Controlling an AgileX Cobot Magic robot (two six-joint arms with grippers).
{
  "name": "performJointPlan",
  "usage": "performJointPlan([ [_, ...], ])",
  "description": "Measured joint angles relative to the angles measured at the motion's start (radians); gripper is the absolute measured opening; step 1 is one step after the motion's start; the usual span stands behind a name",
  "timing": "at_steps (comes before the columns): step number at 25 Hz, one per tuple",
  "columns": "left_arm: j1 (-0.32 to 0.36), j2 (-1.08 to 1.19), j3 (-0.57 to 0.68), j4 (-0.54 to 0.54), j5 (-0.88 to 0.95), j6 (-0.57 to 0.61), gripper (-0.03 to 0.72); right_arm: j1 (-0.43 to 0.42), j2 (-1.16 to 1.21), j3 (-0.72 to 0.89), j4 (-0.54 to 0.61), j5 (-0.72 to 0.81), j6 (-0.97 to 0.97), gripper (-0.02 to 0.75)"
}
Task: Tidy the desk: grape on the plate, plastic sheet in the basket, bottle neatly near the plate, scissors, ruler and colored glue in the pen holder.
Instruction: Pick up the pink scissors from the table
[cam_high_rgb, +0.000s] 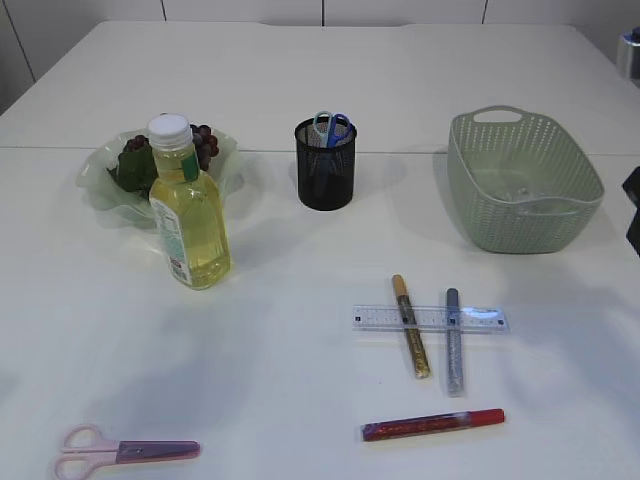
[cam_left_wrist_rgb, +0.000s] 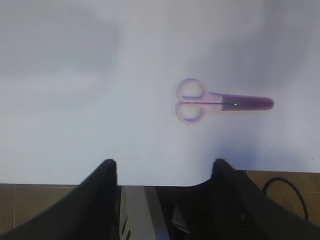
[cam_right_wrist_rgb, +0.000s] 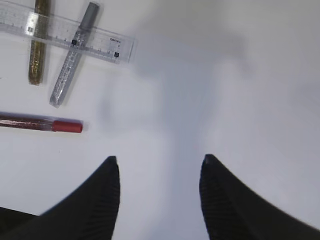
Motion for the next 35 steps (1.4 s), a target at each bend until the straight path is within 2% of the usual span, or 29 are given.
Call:
performJointPlan([
  [3, -0.047, -0.009, 0.0, 0.0, 0.02, -0.041, 0.435, -0.002, -0.006, 0.0, 0.004, -0.006, 0.0, 0.414],
  [7, -0.177, -0.034, 0.0, 0.043, 0.034, -0.169, 0.435, -0.002, -0.006, 0.002, 0.004, -0.014, 0.0, 0.416],
  [14, -0.486, -0.038, 0.0, 0.135, 0.01, -0.519, 0.435, -0.002, -0.006, 0.003, 0.004, -0.015, 0.0, 0.416],
  [17, -0.582, -0.038, 0.0, 0.208, -0.021, -0.755, 0.435, -0.002, -0.006, 0.003, 0.004, -0.016, 0.0, 0.416],
  [19, -0.61, -0.038, 0.0, 0.227, -0.062, -0.901, 0.435, -0.002, -0.006, 0.003, 0.004, -0.016, 0.0, 0.416],
  [23, -0.615, -0.008, 0.0, 0.236, -0.14, -1.184, 0.433, -0.002, -0.006, 0.003, 0.004, -0.016, 0.0, 0.416],
  [27, -0.623, 0.08, 0.0, 0.226, -0.192, -1.366, 0.4, -0.002, -0.006, 0.003, 0.004, -0.018, -0.002, 0.416],
  [35, -0.731, 0.258, -0.002, 0.25, -0.272, -1.834, 0.375, -0.002, -0.008, 0.003, 0.004, -0.018, -0.002, 0.416],
])
